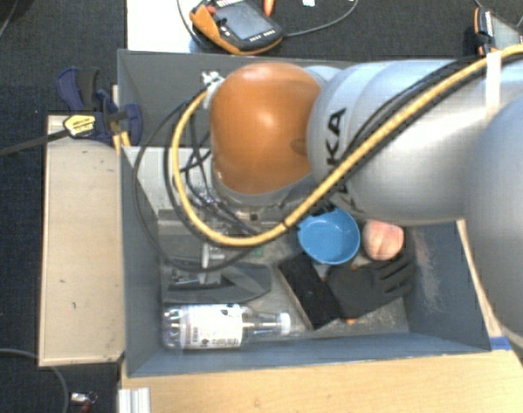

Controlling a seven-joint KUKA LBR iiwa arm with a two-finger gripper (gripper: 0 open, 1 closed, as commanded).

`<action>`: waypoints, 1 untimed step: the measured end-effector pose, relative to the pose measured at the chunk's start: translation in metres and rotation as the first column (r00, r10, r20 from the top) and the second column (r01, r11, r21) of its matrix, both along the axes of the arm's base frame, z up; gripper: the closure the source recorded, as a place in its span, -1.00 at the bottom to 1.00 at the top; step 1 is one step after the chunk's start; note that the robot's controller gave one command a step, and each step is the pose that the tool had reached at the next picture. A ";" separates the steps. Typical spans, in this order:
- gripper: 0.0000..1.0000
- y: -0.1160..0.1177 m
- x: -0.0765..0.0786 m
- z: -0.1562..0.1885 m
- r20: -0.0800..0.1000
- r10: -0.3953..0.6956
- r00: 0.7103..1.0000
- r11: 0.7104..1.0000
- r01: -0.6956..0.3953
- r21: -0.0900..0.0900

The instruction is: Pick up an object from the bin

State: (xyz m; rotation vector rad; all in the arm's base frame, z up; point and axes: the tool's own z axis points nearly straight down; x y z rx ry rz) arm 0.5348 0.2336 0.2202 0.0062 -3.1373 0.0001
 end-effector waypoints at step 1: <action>-1.00 -0.001 0.002 0.004 0.007 -0.008 1.000 1.000 0.008 0.002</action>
Offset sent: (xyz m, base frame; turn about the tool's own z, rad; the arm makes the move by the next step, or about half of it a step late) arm 0.0456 -0.0562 -0.1502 0.0311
